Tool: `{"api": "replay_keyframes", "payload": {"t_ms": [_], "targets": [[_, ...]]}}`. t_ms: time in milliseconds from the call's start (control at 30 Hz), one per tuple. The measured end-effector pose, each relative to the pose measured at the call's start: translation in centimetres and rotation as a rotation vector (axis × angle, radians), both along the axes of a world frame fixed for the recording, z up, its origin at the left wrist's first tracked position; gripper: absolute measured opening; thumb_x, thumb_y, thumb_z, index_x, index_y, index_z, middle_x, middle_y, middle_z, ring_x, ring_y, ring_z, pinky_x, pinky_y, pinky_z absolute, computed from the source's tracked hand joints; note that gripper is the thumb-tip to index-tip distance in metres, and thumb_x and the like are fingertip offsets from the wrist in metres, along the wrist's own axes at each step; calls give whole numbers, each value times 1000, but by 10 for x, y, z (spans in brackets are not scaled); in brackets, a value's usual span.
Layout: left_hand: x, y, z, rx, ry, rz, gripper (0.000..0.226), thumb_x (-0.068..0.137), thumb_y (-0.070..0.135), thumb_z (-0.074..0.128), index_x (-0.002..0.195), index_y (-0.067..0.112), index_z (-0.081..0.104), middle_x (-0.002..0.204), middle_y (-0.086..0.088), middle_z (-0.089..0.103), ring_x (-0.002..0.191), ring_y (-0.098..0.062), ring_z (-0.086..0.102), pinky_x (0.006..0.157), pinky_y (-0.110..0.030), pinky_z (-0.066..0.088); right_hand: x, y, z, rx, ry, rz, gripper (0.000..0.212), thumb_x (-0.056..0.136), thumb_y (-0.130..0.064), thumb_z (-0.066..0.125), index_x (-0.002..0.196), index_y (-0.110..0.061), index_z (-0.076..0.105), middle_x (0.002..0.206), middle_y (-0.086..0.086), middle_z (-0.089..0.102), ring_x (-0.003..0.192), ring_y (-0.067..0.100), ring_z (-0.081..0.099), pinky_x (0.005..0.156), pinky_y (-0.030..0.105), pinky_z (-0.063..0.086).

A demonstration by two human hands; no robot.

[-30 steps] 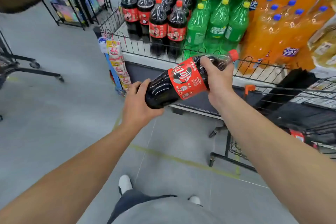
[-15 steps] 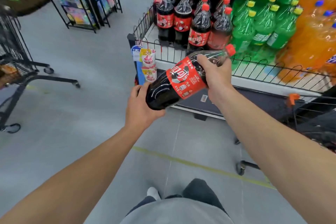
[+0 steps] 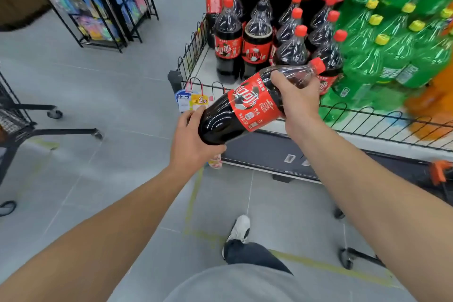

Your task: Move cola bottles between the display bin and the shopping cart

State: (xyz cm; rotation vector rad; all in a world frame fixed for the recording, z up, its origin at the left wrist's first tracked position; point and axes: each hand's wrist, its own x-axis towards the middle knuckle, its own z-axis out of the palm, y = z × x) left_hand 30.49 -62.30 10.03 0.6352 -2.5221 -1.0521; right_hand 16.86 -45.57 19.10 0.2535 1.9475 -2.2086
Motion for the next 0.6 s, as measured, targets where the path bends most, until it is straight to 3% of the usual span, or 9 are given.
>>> {"api": "replay_keyframes", "payload": {"t_ms": [67, 133, 300, 367, 467, 600], "targets": [[-40, -19, 6, 12, 14, -9, 99, 56, 31, 91, 144, 23, 46, 135, 1, 42, 117, -11, 50, 101, -26, 45, -35, -17, 10, 5, -1, -18, 55, 82, -22, 85, 124, -22, 49, 105, -5, 68, 77, 3, 71, 60, 21, 56], [-60, -29, 11, -2, 39, -23, 97, 56, 29, 90, 143, 22, 47, 133, 2, 43, 116, -10, 49, 100, -26, 45, -52, -25, 17, -16, 13, -3, 60, 82, -24, 85, 129, -21, 48, 108, -2, 69, 79, 8, 73, 59, 22, 56], [-128, -59, 21, 35, 25, -52, 100, 57, 25, 92, 144, 20, 42, 135, -1, 38, 112, -6, 39, 97, -21, 36, -107, -56, 37, 39, 73, -36, 66, 69, -33, 89, 120, -25, 49, 117, 2, 67, 100, 20, 72, 88, 45, 62], [-154, -72, 22, 67, 26, -64, 94, 57, 24, 91, 138, 21, 44, 134, 0, 39, 110, -3, 37, 96, -21, 36, -124, -66, 43, 50, 92, -56, 64, 67, -31, 89, 116, -24, 49, 116, 2, 67, 100, 18, 71, 85, 40, 62], [-189, -89, 16, 61, 8, -116, 92, 56, 27, 91, 136, 23, 45, 128, 3, 42, 108, 0, 35, 95, -24, 38, -149, -78, 43, 28, 85, -107, 61, 78, -21, 86, 124, -17, 47, 115, 1, 66, 89, 11, 68, 62, 20, 55], [-232, -112, 6, 103, -53, -243, 106, 58, 27, 92, 149, 29, 36, 137, 1, 39, 113, -2, 36, 97, -22, 34, -174, -95, 34, 44, 87, -234, 53, 79, -18, 84, 120, -20, 50, 110, -3, 68, 91, 10, 69, 73, 25, 56]]}}
